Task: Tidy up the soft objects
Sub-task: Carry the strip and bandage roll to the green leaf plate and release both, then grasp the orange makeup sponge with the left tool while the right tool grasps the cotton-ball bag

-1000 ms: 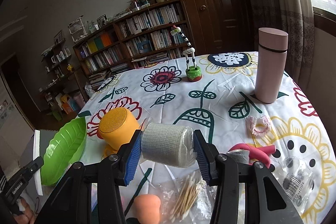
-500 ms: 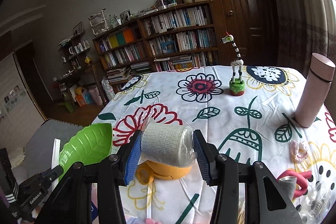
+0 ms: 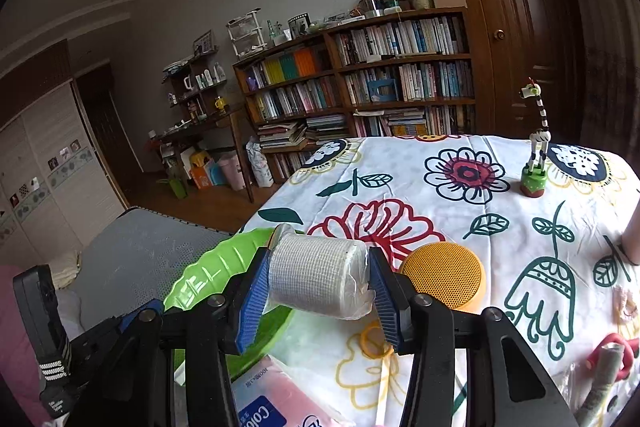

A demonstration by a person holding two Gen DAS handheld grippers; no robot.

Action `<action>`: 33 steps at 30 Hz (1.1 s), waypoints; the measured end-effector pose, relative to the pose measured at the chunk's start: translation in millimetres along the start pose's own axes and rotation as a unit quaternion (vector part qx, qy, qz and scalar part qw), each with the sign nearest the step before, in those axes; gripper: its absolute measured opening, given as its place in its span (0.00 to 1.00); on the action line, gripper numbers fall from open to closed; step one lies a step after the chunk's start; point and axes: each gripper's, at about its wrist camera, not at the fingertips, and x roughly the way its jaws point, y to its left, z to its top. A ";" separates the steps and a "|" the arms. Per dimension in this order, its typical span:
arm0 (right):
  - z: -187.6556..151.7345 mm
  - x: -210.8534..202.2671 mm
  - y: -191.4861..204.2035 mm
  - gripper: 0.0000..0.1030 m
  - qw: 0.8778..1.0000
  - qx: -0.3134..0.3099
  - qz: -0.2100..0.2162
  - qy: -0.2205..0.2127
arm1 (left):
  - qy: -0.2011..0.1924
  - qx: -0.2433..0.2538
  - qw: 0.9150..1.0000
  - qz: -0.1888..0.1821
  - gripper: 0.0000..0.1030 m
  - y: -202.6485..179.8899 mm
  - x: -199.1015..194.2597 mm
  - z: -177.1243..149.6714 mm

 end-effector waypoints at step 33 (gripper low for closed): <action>-60.2 -10.8 24.7 0.70 0.998 -0.035 0.027 0.037 | -0.020 -0.021 0.999 0.011 0.73 7.0 -18.1 7.7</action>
